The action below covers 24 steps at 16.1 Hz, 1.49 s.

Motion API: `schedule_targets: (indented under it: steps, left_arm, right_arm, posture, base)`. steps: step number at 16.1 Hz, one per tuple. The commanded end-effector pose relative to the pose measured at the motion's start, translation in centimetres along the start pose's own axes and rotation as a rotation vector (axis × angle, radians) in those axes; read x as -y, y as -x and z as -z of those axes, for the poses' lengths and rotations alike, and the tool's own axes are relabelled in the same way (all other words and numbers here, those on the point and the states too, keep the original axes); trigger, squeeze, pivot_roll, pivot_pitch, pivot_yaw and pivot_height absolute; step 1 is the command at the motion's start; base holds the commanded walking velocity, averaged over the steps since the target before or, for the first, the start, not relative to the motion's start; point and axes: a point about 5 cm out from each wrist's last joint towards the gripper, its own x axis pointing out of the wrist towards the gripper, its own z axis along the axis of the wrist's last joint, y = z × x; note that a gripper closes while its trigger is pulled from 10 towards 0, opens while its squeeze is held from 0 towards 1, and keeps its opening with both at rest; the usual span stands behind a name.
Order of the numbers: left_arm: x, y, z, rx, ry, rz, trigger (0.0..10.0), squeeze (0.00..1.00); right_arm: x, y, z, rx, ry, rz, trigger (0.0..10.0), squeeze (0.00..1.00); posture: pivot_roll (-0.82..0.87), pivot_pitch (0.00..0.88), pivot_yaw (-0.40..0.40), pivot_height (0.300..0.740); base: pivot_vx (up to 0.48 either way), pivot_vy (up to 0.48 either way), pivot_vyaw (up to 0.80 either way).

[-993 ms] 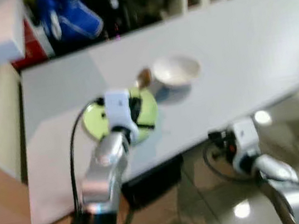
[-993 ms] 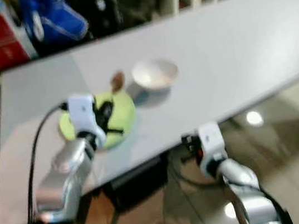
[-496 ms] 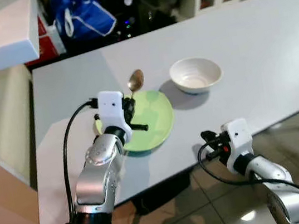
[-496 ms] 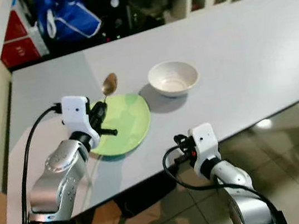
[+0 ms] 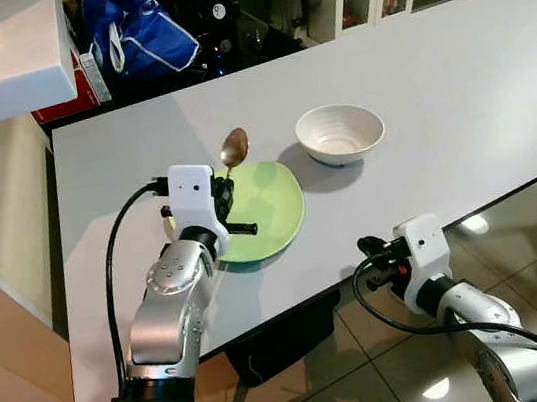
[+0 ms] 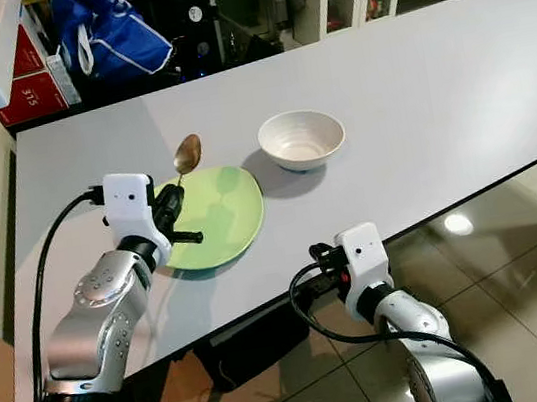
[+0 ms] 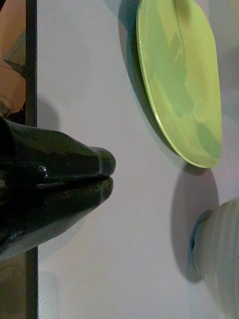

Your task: Setting the table

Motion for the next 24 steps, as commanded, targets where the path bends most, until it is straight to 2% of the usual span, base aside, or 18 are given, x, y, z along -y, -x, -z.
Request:
schedule_targets:
  steps: [1, 3, 6, 7, 10, 12, 13, 14, 17, 20, 24]
  left_arm:
    - [-0.1, -0.3, -0.6, 0.006, 0.000, -0.005, 0.0, 0.00]
    - [0.1, -0.2, -0.5, -0.001, 0.022, -0.001, 0.0, 0.00]
    - [-0.2, 0.1, -0.1, -0.011, 0.057, -0.009, 0.0, 0.00]
    - [-0.4, 0.1, 0.0, -0.011, 0.052, -0.013, 0.0, 0.00]
    - [-0.9, -0.1, 0.1, -0.016, 0.050, -0.047, 0.0, 0.00]
    - [-0.3, -0.2, -0.2, -0.014, 0.031, -0.029, 0.0, 0.00]
    - [0.0, -0.2, -0.3, -0.013, 0.018, -0.023, 0.7, 0.00]
    - [0.0, -0.1, -0.1, -0.016, 0.016, -0.029, 0.1, 0.00]
    - [-0.3, 0.4, 0.6, -0.029, 0.039, -0.077, 0.0, 0.00]
    - [-1.3, 0.2, 1.7, -0.088, 0.053, -0.130, 0.0, 0.00]
    - [-1.4, -0.4, 2.5, -0.142, 0.022, -0.093, 0.0, 0.00]
  right_arm:
    - [0.0, 0.1, -0.4, 0.013, 0.007, 0.005, 10.0, 0.00]
    - [-0.1, 0.2, -0.4, 0.017, 0.003, 0.011, 10.0, 0.00]
    - [-0.2, 0.1, -0.4, 0.028, -0.012, 0.033, 10.0, 0.00]
    - [-0.1, 0.2, -0.5, 0.025, -0.022, 0.040, 10.0, 0.00]
    - [0.5, 0.4, -0.4, 0.007, -0.004, 0.033, 10.0, 0.00]
    - [0.9, 0.6, -0.7, 0.015, -0.006, 0.041, 10.0, 0.00]
    - [0.9, 0.6, -0.6, 0.010, 0.003, 0.032, 10.0, 0.00]
    - [0.8, 0.5, -0.4, 0.003, 0.007, 0.027, 10.0, 0.00]
    - [0.5, 0.0, -0.6, 0.006, 0.003, 0.009, 10.0, 0.00]
    - [0.6, 0.2, -0.5, 0.001, 0.006, 0.003, 10.0, 0.00]
    - [0.2, 0.8, -0.1, -0.005, -0.003, 0.009, 10.0, 0.00]
  posture:
    - [-0.05, 0.000, 0.053, 0.740]
    - [-0.06, 0.000, 0.070, 0.740]
    - [-0.06, 0.000, 0.067, 0.740]
    - [-0.06, 0.000, 0.037, 0.740]
    - [-0.06, 0.000, 0.034, 0.740]
    - [-0.06, 0.000, 0.036, 0.740]
    - [-0.05, 0.000, 0.037, 0.740]
    - [-0.04, 0.000, 0.036, 0.740]
    - [-0.03, 0.000, 0.019, 0.740]
    - [-0.03, 0.000, 0.014, 0.740]
    - [-0.05, 0.000, 0.038, 0.740]
  base:
    - [0.000, 0.000, 0.00]
    - [0.000, 0.000, 0.00]
    - [0.395, 0.000, 0.00]
    - [0.442, 0.000, 0.00]
    - [0.147, 0.000, 0.00]
    - [0.000, 0.000, 0.00]
    - [0.000, 0.000, 0.00]
    - [0.000, 0.000, 0.00]
    - [0.000, 0.000, 0.00]
    - [0.000, 0.000, 0.00]
    - [0.000, 0.000, 0.00]
